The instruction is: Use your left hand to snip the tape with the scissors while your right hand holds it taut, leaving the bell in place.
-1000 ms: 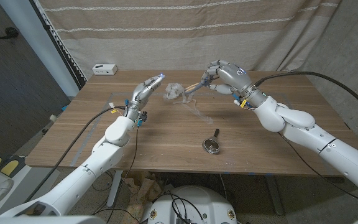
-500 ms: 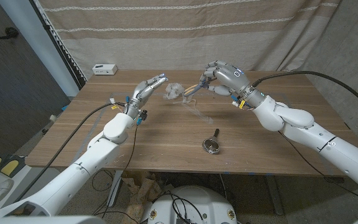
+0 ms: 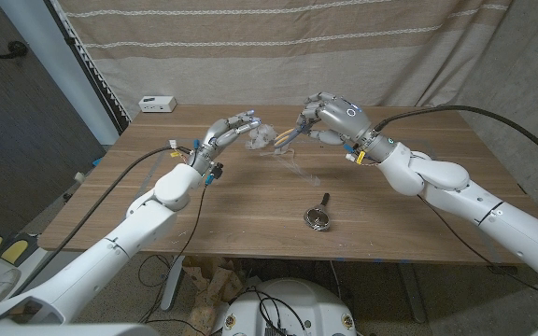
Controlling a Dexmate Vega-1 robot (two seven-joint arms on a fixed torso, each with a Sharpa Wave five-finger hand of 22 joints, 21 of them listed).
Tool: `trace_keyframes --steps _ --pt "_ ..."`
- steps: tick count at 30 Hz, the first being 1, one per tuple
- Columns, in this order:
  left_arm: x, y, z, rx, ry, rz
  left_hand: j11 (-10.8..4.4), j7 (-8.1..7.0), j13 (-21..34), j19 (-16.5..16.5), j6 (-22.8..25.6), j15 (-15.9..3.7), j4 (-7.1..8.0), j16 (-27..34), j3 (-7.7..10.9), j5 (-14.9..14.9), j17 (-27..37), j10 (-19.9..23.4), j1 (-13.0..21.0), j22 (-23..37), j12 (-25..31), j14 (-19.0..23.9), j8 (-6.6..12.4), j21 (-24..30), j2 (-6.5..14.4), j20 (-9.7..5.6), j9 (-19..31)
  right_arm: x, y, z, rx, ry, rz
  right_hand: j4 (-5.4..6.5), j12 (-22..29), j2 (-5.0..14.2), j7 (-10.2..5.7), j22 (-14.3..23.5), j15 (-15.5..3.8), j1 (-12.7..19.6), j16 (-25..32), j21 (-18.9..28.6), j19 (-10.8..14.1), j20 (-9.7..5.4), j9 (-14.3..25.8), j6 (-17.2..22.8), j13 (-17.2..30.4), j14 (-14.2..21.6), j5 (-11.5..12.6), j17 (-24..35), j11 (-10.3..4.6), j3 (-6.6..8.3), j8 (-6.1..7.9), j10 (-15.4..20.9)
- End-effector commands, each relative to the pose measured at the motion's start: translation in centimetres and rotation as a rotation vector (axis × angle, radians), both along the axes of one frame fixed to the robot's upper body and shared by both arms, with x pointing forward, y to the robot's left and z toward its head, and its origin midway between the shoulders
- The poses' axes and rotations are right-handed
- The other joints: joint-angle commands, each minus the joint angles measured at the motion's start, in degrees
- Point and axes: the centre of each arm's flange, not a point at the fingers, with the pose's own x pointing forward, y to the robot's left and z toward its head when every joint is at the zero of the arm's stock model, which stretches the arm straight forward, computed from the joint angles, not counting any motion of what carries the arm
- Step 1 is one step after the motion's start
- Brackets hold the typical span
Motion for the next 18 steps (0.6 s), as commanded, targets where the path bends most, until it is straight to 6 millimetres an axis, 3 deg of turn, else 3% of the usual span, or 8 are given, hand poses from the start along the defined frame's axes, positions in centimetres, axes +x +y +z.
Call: trace_keyframes --steps 1,2,3,5,11,18 --pt "-0.65 -0.74 0.23 0.060 -0.004 0.009 0.05 -0.11 0.0 -0.6 -0.9 -6.51 -0.06 0.0 0.36 -0.1 0.1 -0.3 0.8 0.1 -0.2 -0.4 -0.33 -0.1 -0.4 0.05 0.2 0.21 0.48 -0.09 -0.041 -0.032 -0.026 0.53 0.4 3.85 -0.33 0.2 -6.08 3.5 -0.1 0.5 -0.1 -8.61 0.0 -0.1 0.3 0.4 0.1 0.1 -0.16 0.36 -0.28 0.1" --pt "-0.69 -0.79 0.24 0.063 -0.004 0.009 0.06 -0.07 -0.1 -0.6 -1.1 -6.42 -0.03 0.0 0.27 -0.1 0.1 -0.5 0.8 0.1 -0.2 -0.5 -0.42 -0.1 -0.6 0.14 0.2 0.24 0.50 -0.12 -0.045 -0.033 -0.029 0.53 0.4 3.85 -0.32 0.2 -6.08 3.5 -0.1 0.5 -0.1 -8.61 0.0 -0.1 0.3 0.4 0.1 0.1 -0.16 0.36 -0.28 0.1" --pt "-0.75 -0.85 0.27 0.068 -0.003 0.012 0.10 -0.07 -0.1 -0.7 -1.6 -6.17 0.06 0.1 0.00 -0.2 0.1 -0.8 0.7 0.1 -0.2 -0.7 -0.64 -0.1 -1.1 0.50 0.3 0.27 0.51 -0.15 -0.046 -0.035 -0.030 2.31 -6.9 3.21 -0.11 1.6 -6.09 2.3 1.6 3.6 -1.6 -8.74 1.7 -0.3 -3.9 -0.7 1.4 0.2 0.98 2.48 -0.73 2.9" --pt "-0.88 -0.91 0.35 0.085 -0.003 0.024 0.43 -0.56 -0.1 -0.8 -3.2 -5.76 0.35 0.1 -0.77 -0.1 0.2 -1.7 0.5 0.1 -0.2 -1.2 -1.30 -0.1 -2.3 1.03 0.5 0.34 0.53 -0.20 -0.052 -0.040 -0.038 1.88 -6.9 3.94 -0.49 0.2 -6.08 2.2 1.1 3.6 -1.5 -8.70 0.9 -0.1 -3.8 -0.3 0.3 0.0 0.67 1.43 -1.04 2.6" --pt "-1.28 -1.19 0.55 0.105 -0.001 0.029 0.19 -1.38 -0.1 -1.0 -5.6 -5.33 0.73 0.2 -2.29 0.8 0.2 -3.1 -0.1 0.1 -0.2 -2.2 -2.30 -0.1 -4.3 1.23 0.9 0.63 0.51 -0.29 -0.057 -0.044 -0.055 1.35 -6.8 4.55 -0.42 -1.4 -6.08 2.3 0.6 3.7 -1.6 -8.71 0.1 0.0 -3.5 -0.2 -0.5 0.0 0.66 0.54 -1.38 2.5" --pt "-1.42 -1.58 0.82 0.142 -0.001 0.034 0.01 -1.34 -0.2 -0.9 -3.2 -5.94 0.70 0.4 -2.09 1.2 0.2 -2.7 1.2 0.1 0.3 -2.3 -1.37 0.0 -3.6 0.29 1.2 0.63 0.49 -0.42 -0.068 -0.057 -0.060 0.94 -6.6 4.98 -0.42 -2.7 -6.08 2.4 0.3 3.8 -1.6 -8.73 -0.6 0.0 -3.3 0.0 -1.1 0.4 0.67 -0.16 -1.65 2.4"
